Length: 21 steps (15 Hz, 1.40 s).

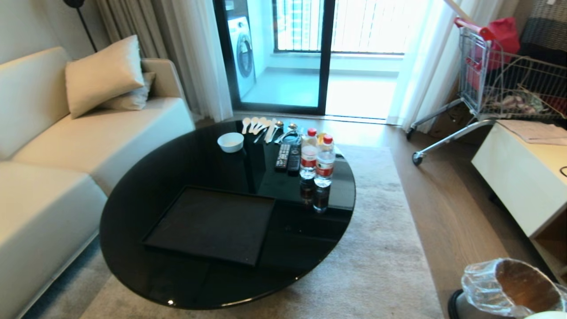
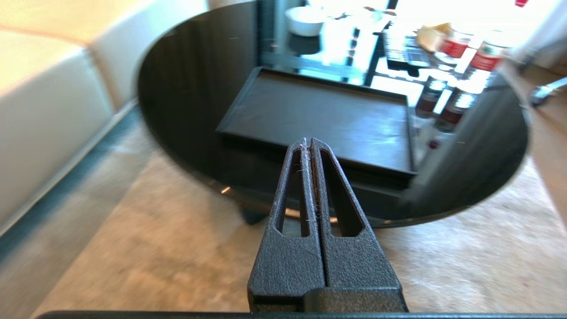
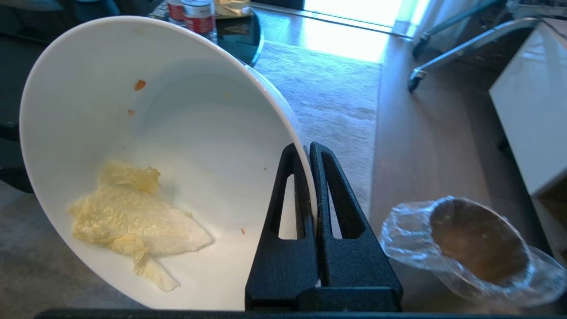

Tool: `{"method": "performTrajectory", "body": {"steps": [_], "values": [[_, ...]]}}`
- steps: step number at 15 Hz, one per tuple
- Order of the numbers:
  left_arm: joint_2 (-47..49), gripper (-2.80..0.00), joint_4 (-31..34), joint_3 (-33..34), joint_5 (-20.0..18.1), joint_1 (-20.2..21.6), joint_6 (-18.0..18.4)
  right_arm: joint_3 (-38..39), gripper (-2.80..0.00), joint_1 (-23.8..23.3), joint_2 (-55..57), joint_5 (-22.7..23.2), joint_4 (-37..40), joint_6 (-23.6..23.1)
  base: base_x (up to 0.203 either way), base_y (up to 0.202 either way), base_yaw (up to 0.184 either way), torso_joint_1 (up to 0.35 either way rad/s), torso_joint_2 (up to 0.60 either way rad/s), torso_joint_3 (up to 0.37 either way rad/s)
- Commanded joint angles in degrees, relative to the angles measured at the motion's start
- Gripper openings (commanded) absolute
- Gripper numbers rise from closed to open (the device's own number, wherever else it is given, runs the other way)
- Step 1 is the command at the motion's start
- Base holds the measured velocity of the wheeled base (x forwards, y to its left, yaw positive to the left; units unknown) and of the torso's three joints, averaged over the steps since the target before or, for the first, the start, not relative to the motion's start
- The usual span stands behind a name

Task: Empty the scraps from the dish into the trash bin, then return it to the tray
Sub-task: Put the bowl back to the table

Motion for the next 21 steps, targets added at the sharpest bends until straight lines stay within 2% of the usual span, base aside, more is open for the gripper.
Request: {"method": "performTrajectory", "body": {"steps": [1, 9, 18, 21], "values": [[-0.02, -2.80, -0.03, 0.00, 0.04, 0.00, -0.05, 0.01, -2.80, 0.01, 0.07, 0.03, 0.00, -0.05, 0.001, -0.009, 0.173, 0.000, 0.00, 0.002], [-0.02, -2.80, -0.03, 0.00, 0.04, 0.00, -0.05, 0.01, -2.80, 0.01, 0.07, 0.03, 0.00, -0.14, 0.000, -0.009, 0.156, 0.003, 0.00, 0.002], [-0.02, -2.80, -0.03, 0.00, 0.04, 0.00, 0.04, 0.01, -2.80, 0.01, 0.07, 0.03, 0.00, -0.14, 0.000, -0.001, 0.007, 0.000, 0.00, 0.000], [-0.02, -2.80, -0.03, 0.00, 0.04, 0.00, 0.04, 0.01, -2.80, 0.01, 0.07, 0.03, 0.00, -0.14, 0.125, 0.000, 0.001, 0.004, 0.00, 0.005]]}}
